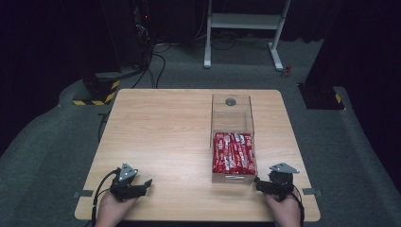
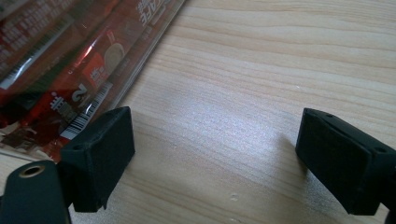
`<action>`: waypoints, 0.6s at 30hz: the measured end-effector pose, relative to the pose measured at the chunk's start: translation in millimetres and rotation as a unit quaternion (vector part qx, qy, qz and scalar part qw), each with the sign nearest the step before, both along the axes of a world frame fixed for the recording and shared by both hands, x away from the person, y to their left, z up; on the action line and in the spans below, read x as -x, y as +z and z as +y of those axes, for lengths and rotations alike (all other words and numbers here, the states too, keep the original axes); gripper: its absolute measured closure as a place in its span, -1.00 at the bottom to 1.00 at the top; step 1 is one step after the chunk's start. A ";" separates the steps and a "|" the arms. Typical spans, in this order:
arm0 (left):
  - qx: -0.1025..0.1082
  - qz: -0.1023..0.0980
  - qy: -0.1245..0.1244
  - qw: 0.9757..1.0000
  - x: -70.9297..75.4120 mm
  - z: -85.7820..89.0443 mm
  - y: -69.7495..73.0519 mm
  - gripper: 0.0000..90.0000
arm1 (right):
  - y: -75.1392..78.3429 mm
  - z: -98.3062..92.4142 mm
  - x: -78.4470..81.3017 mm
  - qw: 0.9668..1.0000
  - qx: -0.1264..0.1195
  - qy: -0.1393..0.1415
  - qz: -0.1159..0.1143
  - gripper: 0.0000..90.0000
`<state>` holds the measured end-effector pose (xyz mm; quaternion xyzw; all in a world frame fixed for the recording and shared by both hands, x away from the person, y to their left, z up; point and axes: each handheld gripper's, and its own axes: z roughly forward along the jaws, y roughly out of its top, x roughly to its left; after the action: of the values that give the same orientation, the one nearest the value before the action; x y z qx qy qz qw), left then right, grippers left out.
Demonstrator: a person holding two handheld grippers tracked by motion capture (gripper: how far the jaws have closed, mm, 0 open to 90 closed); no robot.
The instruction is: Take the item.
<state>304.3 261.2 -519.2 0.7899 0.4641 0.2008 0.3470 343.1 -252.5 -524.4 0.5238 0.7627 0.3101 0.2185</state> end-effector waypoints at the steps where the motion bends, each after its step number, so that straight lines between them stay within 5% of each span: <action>1: 0.001 -0.002 -0.002 1.000 0.4 -0.8 0.8 -0.39 | 0.0 0.0 0.0 1.000 0.000 0.001 -0.001 -0.74; 13: 0.026 -0.021 -0.010 0.999 3.4 -2.2 3.5 -0.37 | 0.0 0.1 0.1 1.000 0.000 0.002 -0.001 -0.74; 15: 0.030 -0.029 -0.011 0.999 4.1 -2.0 4.8 -0.37 | 0.0 0.3 0.2 1.000 0.000 0.001 -0.001 -0.73; 18: 0.045 -0.068 -0.009 0.997 8.3 -1.0 9.3 -0.40 | 0.0 0.3 0.1 1.000 0.000 0.002 -0.001 -0.73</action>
<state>296.0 260.3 -509.9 0.7617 0.4410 0.2300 0.4152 342.9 -252.1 -524.4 0.5222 0.7632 0.3111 0.2190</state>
